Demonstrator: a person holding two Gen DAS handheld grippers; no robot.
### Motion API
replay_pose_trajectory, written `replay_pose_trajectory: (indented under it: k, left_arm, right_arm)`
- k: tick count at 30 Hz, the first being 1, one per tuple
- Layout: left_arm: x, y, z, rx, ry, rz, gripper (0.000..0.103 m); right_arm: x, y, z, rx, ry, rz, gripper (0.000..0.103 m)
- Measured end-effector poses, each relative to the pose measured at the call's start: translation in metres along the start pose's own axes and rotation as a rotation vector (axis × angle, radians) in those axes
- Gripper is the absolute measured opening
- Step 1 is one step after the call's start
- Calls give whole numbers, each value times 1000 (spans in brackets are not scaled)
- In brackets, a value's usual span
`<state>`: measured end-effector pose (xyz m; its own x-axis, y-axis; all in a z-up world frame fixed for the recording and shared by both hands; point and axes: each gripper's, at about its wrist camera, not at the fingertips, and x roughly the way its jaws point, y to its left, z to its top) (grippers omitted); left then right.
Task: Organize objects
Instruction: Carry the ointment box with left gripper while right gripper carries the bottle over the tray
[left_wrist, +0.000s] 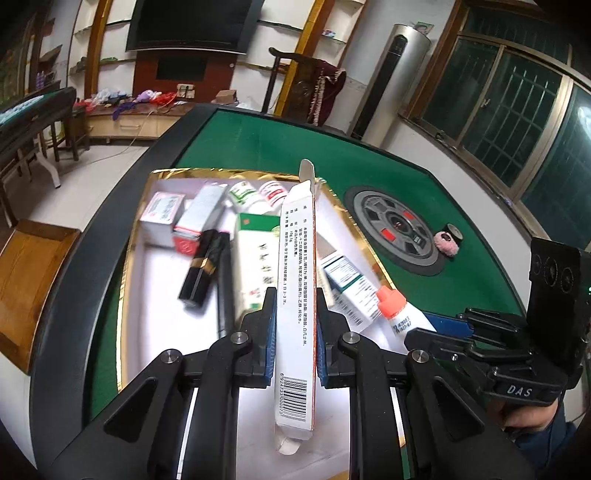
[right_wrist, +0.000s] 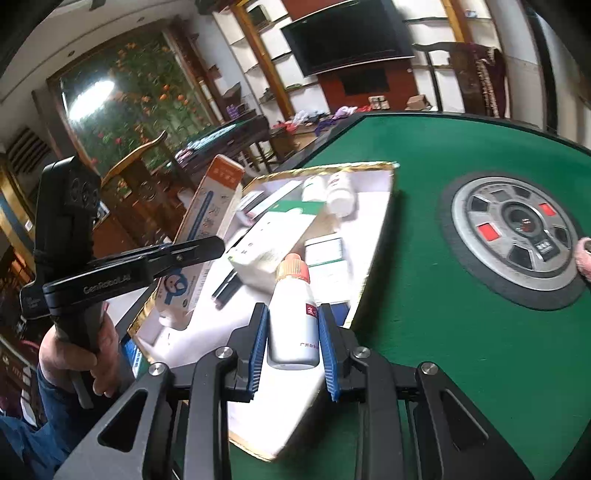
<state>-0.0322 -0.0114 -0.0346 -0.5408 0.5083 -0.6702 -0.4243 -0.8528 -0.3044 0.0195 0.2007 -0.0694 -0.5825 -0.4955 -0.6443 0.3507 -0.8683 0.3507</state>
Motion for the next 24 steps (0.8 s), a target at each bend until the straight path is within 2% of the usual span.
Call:
replay_pose_trajectory:
  k: [13, 20, 24]
  left_arm:
    - [-4, 35, -18, -76, 37, 59, 16]
    - [1, 52, -26, -110, 78, 96, 16]
    - [1, 59, -30, -120, 91, 95, 16]
  right_arm:
    - [30, 24, -9, -54, 80, 16, 26]
    - [42, 39, -11, -105, 115, -3, 26]
    - [49, 47, -11, -119, 135, 9, 26]
